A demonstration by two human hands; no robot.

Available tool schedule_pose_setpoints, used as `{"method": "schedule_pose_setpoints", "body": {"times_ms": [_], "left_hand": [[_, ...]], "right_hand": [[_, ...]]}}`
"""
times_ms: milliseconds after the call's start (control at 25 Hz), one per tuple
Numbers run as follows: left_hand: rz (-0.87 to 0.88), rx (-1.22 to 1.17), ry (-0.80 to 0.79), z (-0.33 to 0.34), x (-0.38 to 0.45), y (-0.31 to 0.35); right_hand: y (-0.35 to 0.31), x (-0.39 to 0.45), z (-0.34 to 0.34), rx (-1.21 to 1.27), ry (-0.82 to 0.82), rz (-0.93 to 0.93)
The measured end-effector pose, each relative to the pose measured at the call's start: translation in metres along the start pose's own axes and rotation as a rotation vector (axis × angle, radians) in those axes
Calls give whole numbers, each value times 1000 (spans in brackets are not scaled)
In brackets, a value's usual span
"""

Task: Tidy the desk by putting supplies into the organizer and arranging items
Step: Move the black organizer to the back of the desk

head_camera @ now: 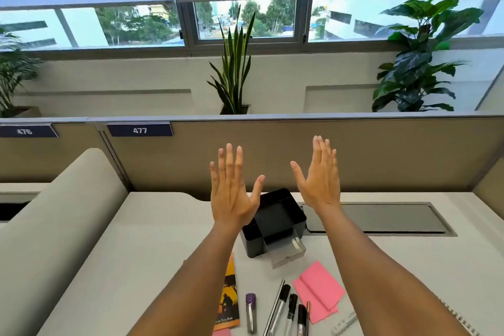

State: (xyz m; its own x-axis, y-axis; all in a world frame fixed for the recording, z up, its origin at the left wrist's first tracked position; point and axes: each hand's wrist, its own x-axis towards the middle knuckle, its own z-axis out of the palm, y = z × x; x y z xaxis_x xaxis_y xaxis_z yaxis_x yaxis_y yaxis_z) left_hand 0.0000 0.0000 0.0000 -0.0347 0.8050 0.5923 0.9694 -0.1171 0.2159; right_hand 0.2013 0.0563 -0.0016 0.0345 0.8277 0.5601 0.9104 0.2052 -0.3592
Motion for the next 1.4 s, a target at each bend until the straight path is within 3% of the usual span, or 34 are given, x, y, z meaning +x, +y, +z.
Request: {"method": "schedule_pose_setpoints", "body": {"times_ms": [200,320,440,560,880,1080,1400], "left_hand": [[-237,-127,-100,46,-37,1],[-562,-308,-200,74,-69,8],[-828,-516,-263,90,-94,17],[-998,-739,-272,96,-93,24],[-1263,-817,-124,110,-99,37],[-1268,-862,-110,112,-90,30],[-1007,-818,-312,126,-64,-17]], "right_hand": [[28,-32,39,94,-176,147],[39,-54,67,310,-296,391],[42,-74,85,332,-355,484],[43,-84,94,352,-352,546],[40,-91,103,421,-265,610],[44,-97,106,458,-181,672],[52,-99,108,577,-130,762]]}}
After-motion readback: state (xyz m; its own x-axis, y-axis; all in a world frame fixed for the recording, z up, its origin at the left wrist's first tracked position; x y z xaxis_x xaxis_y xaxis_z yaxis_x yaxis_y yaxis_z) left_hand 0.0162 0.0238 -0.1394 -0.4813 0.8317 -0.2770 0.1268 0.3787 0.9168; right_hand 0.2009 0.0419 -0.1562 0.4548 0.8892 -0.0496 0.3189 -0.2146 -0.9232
